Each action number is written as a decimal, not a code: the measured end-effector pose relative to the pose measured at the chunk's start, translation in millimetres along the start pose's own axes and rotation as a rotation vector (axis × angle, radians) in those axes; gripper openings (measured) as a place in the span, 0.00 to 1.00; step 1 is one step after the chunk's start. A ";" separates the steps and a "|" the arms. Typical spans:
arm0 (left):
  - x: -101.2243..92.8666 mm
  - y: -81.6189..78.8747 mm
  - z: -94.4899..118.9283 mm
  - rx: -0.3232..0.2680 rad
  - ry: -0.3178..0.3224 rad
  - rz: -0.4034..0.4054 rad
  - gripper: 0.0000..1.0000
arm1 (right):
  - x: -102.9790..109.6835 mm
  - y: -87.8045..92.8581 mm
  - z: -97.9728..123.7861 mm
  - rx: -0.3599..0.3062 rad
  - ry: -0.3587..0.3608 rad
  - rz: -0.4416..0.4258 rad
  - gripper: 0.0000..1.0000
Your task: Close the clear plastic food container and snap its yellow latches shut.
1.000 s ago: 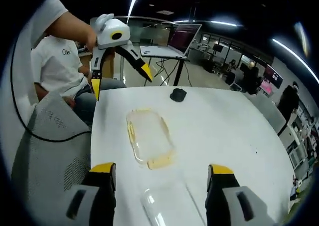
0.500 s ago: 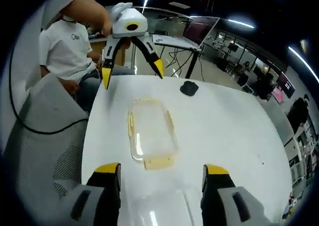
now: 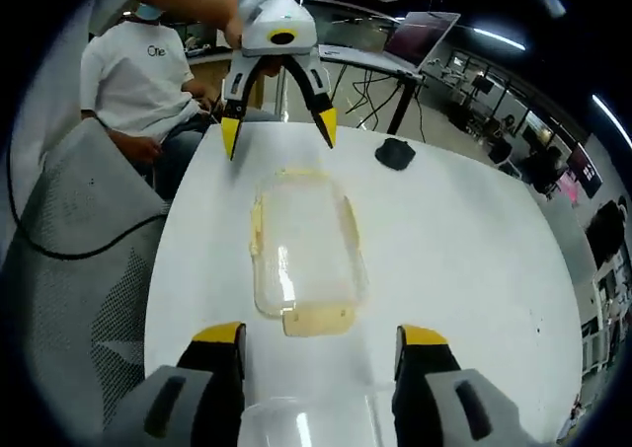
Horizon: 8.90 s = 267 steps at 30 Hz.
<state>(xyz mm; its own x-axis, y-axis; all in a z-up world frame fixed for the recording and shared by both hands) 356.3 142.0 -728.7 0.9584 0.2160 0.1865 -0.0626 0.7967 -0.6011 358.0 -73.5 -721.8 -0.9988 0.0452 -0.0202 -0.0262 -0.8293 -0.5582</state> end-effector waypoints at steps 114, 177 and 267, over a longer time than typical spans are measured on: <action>-12.0 -99.2 7.3 0.154 0.049 -0.109 0.37 | 4.9 24.0 74.5 0.078 -0.180 0.102 0.36; -42.2 -206.1 -120.7 0.210 0.100 -0.156 0.37 | -4.8 173.7 136.1 0.166 -0.161 0.054 0.36; -53.5 -216.6 -132.4 0.157 -0.071 0.985 0.39 | 1.0 161.0 130.9 -0.022 0.017 -0.869 0.30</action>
<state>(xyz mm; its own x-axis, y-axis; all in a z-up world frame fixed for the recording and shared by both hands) 355.5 -116.9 -711.4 0.4407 0.8493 -0.2907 -0.8612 0.3087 -0.4038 347.3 -279.8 -703.1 -0.6246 0.6658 0.4080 -0.7781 -0.4861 -0.3979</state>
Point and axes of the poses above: the point that each gripper's makers call its tool centre point, and the gripper's own axes: z roughly backward along the fingers, x roughly to its left, y roughly out of its underside, the point moved 4 cm from there along z, roughly backward along the fingers, and after that the axes turned 9 degrees about -y, right-handed, at the moved point
